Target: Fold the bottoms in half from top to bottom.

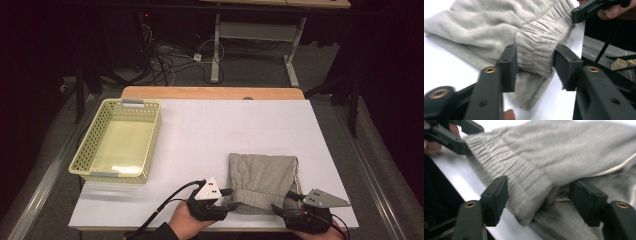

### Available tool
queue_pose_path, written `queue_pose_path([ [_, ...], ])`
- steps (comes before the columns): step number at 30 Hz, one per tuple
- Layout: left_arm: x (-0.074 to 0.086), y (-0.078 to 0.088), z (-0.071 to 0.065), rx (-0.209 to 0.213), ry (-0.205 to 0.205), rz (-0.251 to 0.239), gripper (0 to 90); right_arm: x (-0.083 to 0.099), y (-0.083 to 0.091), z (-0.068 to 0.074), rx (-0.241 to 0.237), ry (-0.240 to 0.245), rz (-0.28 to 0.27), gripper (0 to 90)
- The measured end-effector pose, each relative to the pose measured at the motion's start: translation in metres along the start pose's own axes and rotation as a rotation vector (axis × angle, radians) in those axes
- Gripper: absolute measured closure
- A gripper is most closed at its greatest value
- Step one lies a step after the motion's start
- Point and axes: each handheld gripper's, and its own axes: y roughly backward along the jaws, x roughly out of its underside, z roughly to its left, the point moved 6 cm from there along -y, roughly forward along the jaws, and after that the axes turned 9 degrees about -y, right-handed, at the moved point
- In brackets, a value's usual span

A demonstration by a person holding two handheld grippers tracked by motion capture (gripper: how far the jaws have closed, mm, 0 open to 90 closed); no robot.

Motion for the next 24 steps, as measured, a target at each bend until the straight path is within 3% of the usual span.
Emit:
queue_pose_path([
  [5,-0.002,0.009,0.010,-0.041,0.001,-0.035,34.1,-0.012,0.011,-0.007,0.031,-0.015,-0.058,24.6],
  [11,0.001,0.017,0.033,-0.129,0.027,-0.042,18.4,-0.025,0.014,-0.018,0.063,-0.009,-0.107,18.0],
  [18,0.013,0.024,0.061,-0.186,0.092,-0.025,7.3,-0.043,0.000,-0.039,0.074,-0.068,-0.131,10.8],
  [21,0.018,0.026,0.068,-0.189,0.101,-0.010,0.8,-0.053,-0.010,-0.049,0.093,-0.066,-0.131,9.2],
  [24,0.021,0.028,0.074,-0.209,0.108,-0.024,0.0,-0.061,-0.022,-0.058,0.109,-0.040,-0.110,5.5],
])
